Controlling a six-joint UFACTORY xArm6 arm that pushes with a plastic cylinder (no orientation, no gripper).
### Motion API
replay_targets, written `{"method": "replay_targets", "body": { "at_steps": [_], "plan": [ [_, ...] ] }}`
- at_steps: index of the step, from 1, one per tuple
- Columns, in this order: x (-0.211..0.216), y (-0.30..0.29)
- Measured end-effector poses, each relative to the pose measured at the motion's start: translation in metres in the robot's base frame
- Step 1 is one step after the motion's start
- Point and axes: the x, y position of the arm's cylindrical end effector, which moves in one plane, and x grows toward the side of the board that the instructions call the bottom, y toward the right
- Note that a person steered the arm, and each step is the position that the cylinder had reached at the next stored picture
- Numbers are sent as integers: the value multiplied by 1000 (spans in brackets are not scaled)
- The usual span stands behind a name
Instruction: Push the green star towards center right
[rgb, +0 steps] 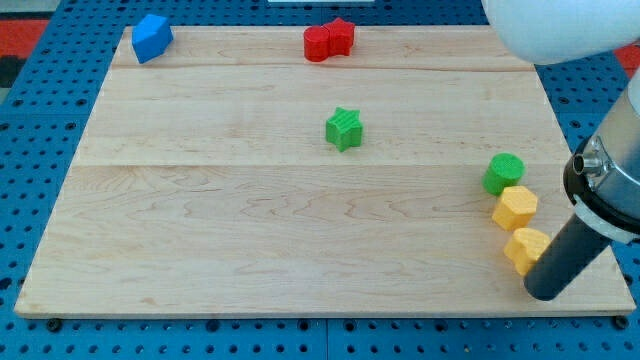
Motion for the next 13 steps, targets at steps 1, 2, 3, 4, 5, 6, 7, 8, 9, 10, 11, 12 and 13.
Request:
{"method": "replay_targets", "body": {
  "at_steps": [1,2,3,4,5,6,7,8,9,10,11,12,13],
  "plan": [
    [-2,0],
    [-4,0],
    [8,-14],
    [7,-76],
    [-29,-150],
    [-92,-192],
    [-156,-215],
    [-185,-220],
    [-187,-220],
    [-198,-220],
    [-207,-210],
    [-214,-182],
    [-225,-164]
  ]
}}
